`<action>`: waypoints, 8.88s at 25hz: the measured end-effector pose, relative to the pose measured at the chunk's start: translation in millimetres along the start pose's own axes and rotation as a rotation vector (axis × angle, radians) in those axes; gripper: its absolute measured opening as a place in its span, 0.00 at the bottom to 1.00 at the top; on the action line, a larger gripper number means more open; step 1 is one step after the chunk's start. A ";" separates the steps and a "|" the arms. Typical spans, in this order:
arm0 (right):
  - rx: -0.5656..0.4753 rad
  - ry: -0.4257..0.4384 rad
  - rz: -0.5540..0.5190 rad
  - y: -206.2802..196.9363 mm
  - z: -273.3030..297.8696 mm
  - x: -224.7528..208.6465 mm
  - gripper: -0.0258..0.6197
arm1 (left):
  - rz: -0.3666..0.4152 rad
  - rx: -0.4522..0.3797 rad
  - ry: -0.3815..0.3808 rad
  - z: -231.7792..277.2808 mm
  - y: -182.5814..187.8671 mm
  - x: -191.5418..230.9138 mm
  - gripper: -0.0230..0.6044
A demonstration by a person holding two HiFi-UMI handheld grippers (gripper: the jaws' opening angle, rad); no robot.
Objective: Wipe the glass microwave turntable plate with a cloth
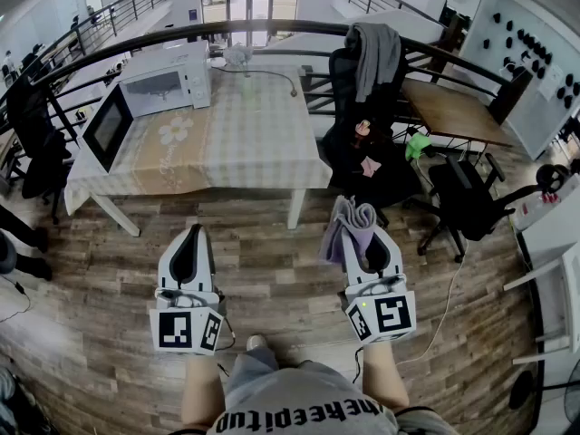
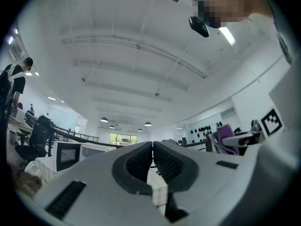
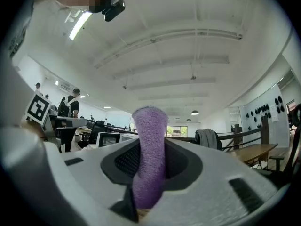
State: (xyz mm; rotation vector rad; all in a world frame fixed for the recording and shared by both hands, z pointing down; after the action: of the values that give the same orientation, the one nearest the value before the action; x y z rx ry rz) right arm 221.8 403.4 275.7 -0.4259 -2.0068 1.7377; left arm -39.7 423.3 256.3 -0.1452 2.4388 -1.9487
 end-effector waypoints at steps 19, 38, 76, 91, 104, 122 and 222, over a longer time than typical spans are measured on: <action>-0.014 -0.013 -0.008 0.2 32.2 14.2 0.21 | -0.008 -0.012 -0.003 19.8 -1.6 32.7 0.05; -0.035 -0.095 0.015 4.1 77.3 43.0 0.21 | -0.041 -0.043 -0.069 57.7 -1.8 93.3 0.05; -0.064 0.113 0.042 -43.9 335.8 -124.0 0.21 | 0.022 -0.078 0.068 309.9 -54.9 83.1 0.05; -0.041 0.163 0.109 -69.3 384.6 -147.2 0.21 | 0.035 -0.032 0.127 350.7 -72.4 91.5 0.05; -0.032 0.142 0.102 -80.6 476.5 -162.6 0.21 | 0.026 -0.036 0.079 445.6 -90.7 127.2 0.05; 0.078 0.039 0.158 -131.4 598.0 -169.7 0.21 | 0.004 0.004 -0.048 573.8 -130.8 190.3 0.05; 0.851 0.103 0.275 -431.1 664.3 -97.0 0.21 | -0.019 0.177 -0.191 652.5 -242.1 229.9 0.05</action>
State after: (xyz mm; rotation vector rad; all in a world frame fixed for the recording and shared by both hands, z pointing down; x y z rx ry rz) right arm -16.6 -276.9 617.6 -0.4830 -1.0080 2.4599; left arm -207.4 -283.0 357.5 -0.3353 2.1451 -2.0416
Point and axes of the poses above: the fingertips, and each gripper's own axes: z forward along the fingers, x to its left, y out of its top, the point moved 2 cm from there along -z, backward along the fingers, and after that the axes turned 7 degrees about y, right-handed, at the moved point
